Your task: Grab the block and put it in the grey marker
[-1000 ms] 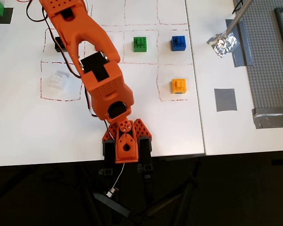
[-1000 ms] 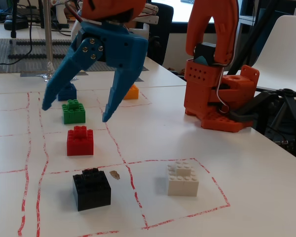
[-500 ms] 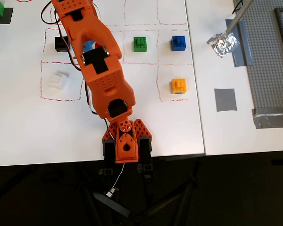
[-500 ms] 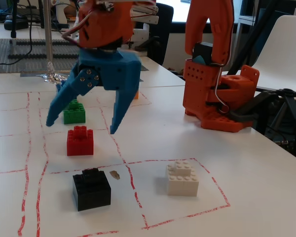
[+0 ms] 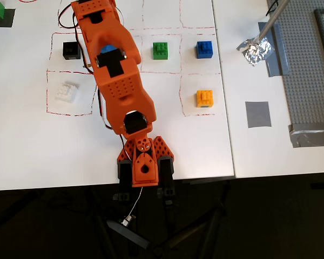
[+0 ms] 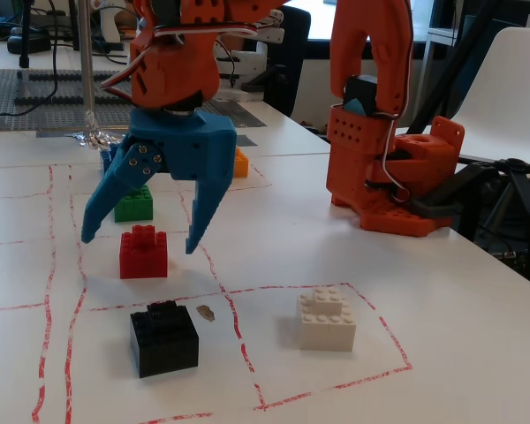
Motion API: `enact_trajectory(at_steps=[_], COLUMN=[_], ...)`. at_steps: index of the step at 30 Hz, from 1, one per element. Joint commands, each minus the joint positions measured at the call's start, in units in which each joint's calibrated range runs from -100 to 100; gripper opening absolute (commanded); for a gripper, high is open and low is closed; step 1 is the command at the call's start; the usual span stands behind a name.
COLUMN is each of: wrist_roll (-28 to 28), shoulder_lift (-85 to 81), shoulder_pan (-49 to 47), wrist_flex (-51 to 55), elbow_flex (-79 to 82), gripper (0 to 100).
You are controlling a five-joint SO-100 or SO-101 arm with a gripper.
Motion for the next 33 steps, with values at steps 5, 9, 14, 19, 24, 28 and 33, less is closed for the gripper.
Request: enact_trajectory(at_steps=[5, 9, 14, 19, 24, 28, 33], wrist_roll=[1.47, 1.71, 2.15, 3.03, 4.25, 4.84, 5.32], shoulder_lift=[-1.10, -0.76, -0.76, -2.39, -6.27, -12.73, -21.26], shoulder_pan=[1.32, 1.58, 1.67, 1.67, 1.06, 0.61, -0.97], wrist_flex=[-3.37, -4.84, -6.23, -8.59, -9.08, -6.72, 4.47], elbow_flex=[-1.46, -0.37, 1.44, 4.52, 5.88, 5.88, -0.74], gripper=[32, 30, 25, 9, 0, 0, 0])
